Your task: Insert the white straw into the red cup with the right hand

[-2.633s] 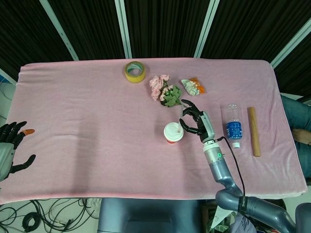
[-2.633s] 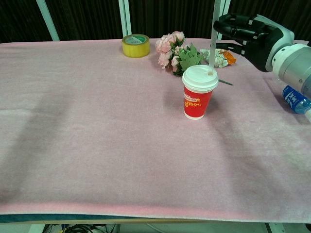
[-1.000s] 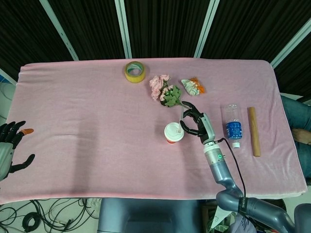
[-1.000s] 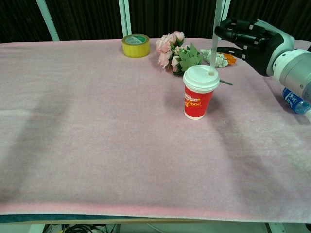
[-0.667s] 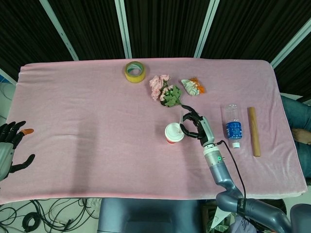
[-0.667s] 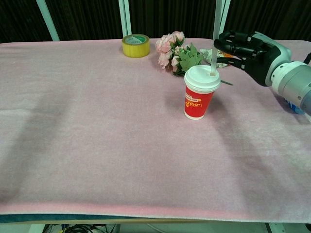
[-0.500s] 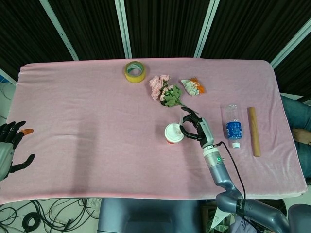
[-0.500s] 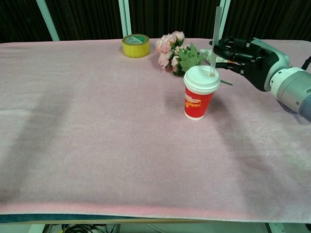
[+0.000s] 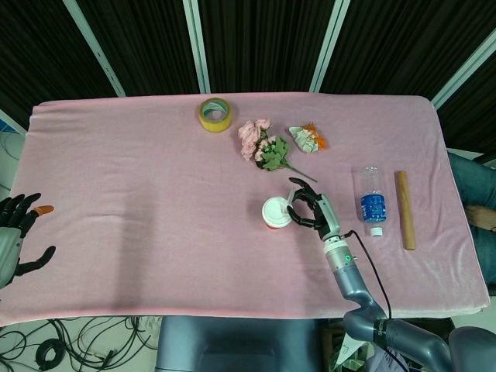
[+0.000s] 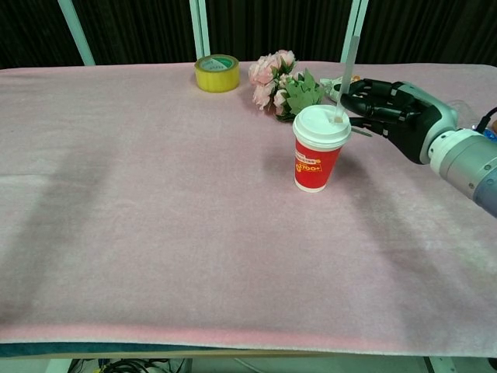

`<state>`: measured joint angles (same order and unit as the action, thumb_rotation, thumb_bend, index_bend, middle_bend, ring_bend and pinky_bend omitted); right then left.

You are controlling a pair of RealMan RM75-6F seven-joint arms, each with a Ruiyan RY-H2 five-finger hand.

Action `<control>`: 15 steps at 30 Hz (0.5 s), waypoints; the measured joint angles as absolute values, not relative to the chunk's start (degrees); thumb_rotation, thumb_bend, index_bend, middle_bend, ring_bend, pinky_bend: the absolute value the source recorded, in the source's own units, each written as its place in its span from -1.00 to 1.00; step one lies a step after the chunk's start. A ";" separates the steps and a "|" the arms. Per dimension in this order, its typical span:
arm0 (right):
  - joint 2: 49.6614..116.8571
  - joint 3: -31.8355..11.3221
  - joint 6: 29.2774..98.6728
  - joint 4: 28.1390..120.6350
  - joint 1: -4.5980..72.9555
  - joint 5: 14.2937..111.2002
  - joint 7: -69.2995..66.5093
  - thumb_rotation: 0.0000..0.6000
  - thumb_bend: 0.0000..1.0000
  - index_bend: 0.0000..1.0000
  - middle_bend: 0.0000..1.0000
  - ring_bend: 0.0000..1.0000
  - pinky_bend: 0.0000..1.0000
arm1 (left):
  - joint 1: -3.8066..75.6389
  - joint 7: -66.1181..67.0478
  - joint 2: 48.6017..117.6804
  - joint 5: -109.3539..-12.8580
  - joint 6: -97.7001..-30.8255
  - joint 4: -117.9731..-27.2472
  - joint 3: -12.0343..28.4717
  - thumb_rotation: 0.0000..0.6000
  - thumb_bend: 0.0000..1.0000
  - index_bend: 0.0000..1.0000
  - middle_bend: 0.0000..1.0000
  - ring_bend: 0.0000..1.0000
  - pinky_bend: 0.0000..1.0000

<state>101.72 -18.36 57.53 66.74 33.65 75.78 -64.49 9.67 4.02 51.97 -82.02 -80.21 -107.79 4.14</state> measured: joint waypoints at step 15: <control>103.22 -17.01 56.70 63.36 33.66 76.39 -66.21 1.00 -0.26 0.31 -0.73 -0.94 -0.61 | 9.71 4.09 51.99 -81.89 -80.12 -107.64 4.15 1.00 -0.46 -0.52 -0.84 -1.00 -1.00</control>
<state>103.22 -17.01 56.70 63.36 33.66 76.39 -66.21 9.71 4.09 51.99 -81.89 -80.12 -107.64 4.15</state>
